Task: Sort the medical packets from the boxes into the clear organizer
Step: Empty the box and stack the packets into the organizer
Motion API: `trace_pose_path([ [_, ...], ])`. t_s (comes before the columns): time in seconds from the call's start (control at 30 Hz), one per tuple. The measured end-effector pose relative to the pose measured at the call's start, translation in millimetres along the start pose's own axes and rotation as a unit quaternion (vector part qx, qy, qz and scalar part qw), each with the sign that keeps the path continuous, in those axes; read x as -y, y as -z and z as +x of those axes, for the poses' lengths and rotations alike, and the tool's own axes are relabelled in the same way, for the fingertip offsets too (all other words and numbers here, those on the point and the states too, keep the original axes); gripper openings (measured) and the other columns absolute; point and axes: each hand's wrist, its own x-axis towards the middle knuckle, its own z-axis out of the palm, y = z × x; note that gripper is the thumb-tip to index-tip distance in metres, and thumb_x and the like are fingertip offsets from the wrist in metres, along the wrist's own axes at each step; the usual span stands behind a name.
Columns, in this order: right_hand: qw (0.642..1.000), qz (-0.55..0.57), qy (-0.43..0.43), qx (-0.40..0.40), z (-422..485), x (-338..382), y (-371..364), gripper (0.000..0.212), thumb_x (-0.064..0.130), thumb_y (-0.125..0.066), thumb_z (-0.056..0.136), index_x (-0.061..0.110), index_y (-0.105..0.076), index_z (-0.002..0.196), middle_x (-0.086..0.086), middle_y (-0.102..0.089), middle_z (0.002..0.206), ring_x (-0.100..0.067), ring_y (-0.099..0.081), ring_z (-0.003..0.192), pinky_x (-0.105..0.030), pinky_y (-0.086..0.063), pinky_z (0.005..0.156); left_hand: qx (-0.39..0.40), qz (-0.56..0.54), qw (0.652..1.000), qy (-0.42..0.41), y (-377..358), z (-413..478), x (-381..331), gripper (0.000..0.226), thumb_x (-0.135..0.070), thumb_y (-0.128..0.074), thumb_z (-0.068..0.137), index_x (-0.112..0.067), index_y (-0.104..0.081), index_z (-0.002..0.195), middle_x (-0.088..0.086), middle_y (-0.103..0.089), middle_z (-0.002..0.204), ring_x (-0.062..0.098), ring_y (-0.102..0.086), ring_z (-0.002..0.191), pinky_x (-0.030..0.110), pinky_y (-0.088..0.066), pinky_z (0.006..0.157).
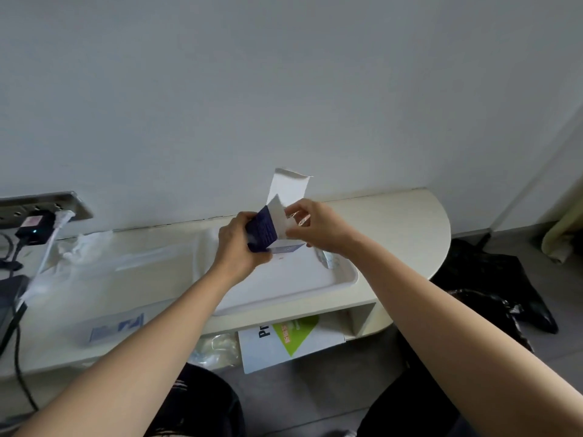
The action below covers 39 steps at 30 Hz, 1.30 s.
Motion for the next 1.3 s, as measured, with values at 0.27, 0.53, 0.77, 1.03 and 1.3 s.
trace_pose_path([
  [0.27,0.999,-0.021,-0.012,-0.029,-2.3,25.2,-15.3,0.024,0.025,-0.067,0.077,0.003,-0.056,0.072,-0.003,-0.045,0.066,-0.015,-0.036,0.061,-0.027,-0.032,0.055,0.014,-0.028,0.999,0.025,5.2,-6.3,0.4,0.072,-0.014,-0.077,0.049,-0.021,-0.054,0.116,0.002,-0.063,0.107,0.024,-0.061,0.098,0.04,-0.055,0.079],
  [0.53,0.997,-0.072,-0.038,-0.004,-1.3,31.9,-16.7,0.019,0.021,-0.062,0.079,0.003,-0.065,0.075,-0.003,-0.05,0.058,-0.015,-0.038,0.051,-0.025,-0.032,0.052,0.029,-0.027,0.998,0.058,6.3,-6.6,9.5,0.074,-0.001,-0.081,0.053,-0.02,-0.052,0.119,0.003,-0.062,0.112,0.023,-0.06,0.101,0.039,-0.054,0.084],
  [0.77,0.996,-0.071,-0.042,-0.019,6.7,25.8,-25.3,0.037,0.011,-0.057,0.074,0.014,-0.044,0.039,0.005,-0.033,0.041,-0.015,-0.026,0.049,-0.023,-0.019,0.044,0.04,-0.046,0.993,0.1,8.0,-3.0,8.1,0.075,0.0,-0.08,0.05,-0.02,-0.054,0.118,0.002,-0.062,0.11,0.024,-0.06,0.101,0.034,-0.053,0.084],
  [1.03,0.986,0.082,-0.079,-0.122,19.5,11.6,-16.5,0.013,0.015,-0.059,0.069,0.009,-0.064,0.059,0.0,-0.058,0.052,-0.012,-0.044,0.05,-0.021,-0.032,0.049,-0.005,-0.035,0.989,0.142,13.4,7.4,6.4,0.07,0.003,-0.077,0.056,-0.022,-0.055,0.117,0.003,-0.062,0.108,0.024,-0.059,0.098,0.021,-0.045,0.063],
  [1.3,0.932,0.295,-0.134,-0.161,14.0,-11.2,-5.4,0.021,0.001,-0.049,0.082,0.007,-0.054,0.062,-0.004,-0.048,0.052,-0.014,-0.039,0.044,-0.022,-0.031,0.042,-0.072,-0.011,0.98,0.183,14.8,11.9,16.4,0.069,-0.005,-0.077,0.063,-0.021,-0.046,0.123,0.004,-0.057,0.116,0.027,-0.05,0.111,0.032,-0.045,0.081],
])
